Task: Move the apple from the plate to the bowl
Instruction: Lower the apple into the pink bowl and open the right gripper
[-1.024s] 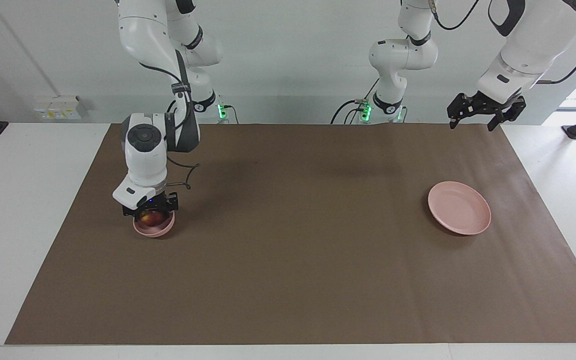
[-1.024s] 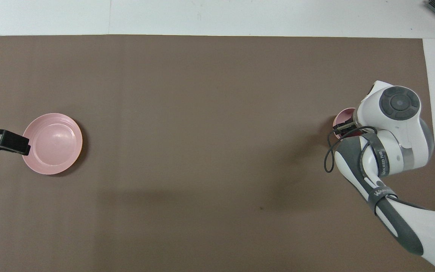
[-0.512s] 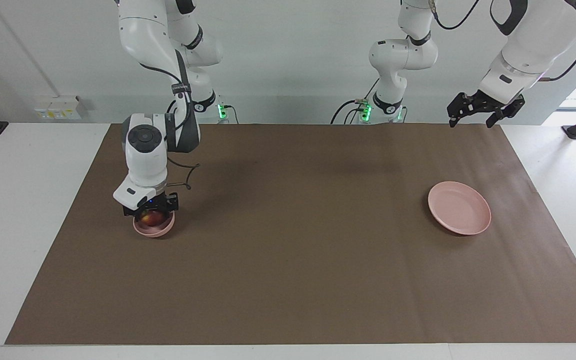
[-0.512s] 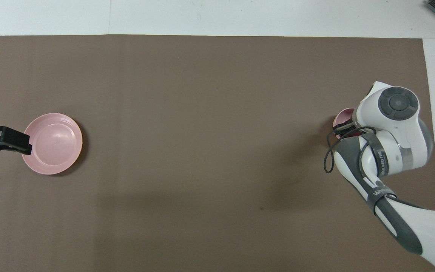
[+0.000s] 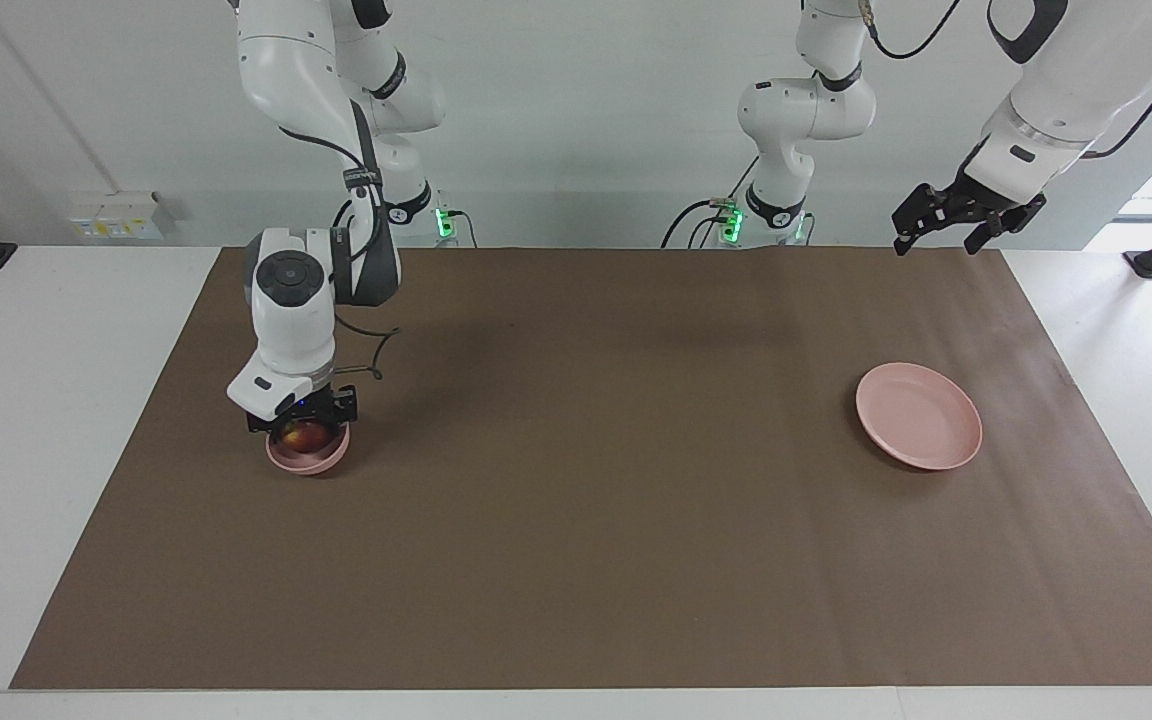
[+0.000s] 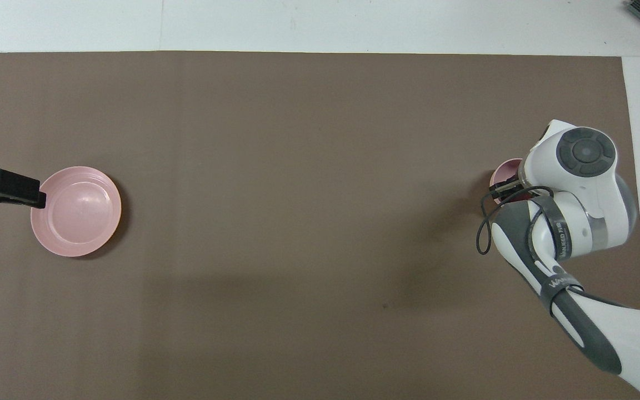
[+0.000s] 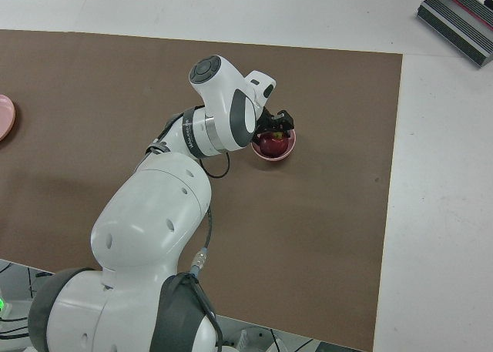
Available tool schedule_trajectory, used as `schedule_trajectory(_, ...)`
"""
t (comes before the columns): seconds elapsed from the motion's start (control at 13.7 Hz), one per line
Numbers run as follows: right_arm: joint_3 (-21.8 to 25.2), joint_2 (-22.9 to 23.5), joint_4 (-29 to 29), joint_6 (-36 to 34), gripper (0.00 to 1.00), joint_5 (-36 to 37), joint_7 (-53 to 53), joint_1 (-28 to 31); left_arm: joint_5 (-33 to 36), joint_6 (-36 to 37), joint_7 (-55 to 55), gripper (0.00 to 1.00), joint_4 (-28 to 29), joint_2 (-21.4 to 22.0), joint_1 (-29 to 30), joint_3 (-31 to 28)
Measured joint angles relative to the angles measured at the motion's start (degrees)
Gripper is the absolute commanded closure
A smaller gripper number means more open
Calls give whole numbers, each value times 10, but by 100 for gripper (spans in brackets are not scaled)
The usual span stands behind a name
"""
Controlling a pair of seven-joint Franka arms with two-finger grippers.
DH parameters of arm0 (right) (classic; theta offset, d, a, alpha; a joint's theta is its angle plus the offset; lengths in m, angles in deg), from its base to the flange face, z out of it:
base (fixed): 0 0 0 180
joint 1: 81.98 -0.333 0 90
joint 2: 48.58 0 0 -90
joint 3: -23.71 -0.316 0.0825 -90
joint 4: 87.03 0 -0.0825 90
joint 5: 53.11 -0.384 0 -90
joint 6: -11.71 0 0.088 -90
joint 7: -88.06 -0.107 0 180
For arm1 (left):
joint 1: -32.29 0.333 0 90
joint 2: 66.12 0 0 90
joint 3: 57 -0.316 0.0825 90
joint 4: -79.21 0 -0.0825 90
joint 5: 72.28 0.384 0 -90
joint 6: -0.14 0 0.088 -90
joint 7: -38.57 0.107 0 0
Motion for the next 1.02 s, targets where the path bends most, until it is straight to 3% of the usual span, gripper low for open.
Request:
schedule_trajectory(0.73,0,-5,11,-3,0,0,0,0,0,3,1,0,0,0,9,-1)
schedule_trajectory(1.02,-2,-52,47,-79,0,-28,-1,-1,0,3,1,0,0,0,9,-1)
